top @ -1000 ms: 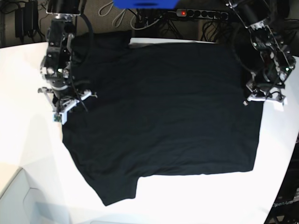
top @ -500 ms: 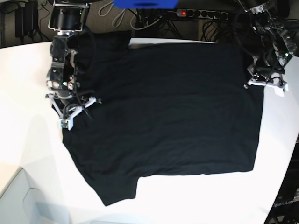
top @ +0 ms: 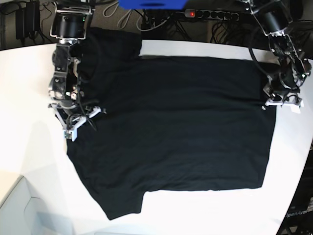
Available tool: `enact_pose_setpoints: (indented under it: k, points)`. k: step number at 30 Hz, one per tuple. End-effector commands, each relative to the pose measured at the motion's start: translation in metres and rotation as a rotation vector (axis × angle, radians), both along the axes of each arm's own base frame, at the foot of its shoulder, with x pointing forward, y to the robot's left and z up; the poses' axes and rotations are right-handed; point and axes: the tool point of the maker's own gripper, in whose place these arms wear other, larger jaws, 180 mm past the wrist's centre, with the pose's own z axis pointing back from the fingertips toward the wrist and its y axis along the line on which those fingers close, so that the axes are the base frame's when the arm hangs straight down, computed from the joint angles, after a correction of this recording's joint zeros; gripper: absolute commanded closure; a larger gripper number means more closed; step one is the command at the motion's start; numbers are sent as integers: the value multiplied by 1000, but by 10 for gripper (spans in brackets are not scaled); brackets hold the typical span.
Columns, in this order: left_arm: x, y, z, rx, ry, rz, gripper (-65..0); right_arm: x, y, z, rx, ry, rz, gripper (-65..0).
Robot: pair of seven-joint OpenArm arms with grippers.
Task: Layout the t-shirt on the table in an organized manner, then fold the t-shirt properly
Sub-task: 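Pull the shoulder edges apart with both grippers to straighten, then release the shirt and move both grippers to the collar-side corners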
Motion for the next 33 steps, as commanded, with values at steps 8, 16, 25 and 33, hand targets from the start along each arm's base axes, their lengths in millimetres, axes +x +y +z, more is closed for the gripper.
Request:
enact_pose_setpoints:
  k: [8,16,25,33]
  points:
    - [19,3,12,4,-22,1,0,11,-19,22,-53,-51,-1,0]
    - [16,-3,53,59,-67,-69,0,6,-17,84,-107,-212,20,0]
    - [-23,-1,87,226,-83,-137,0,-67,24,68,-156,20,249,0]
    - [-67,23,82,283,3,-122,-1,-109,25,60,-109,51,207,-18]
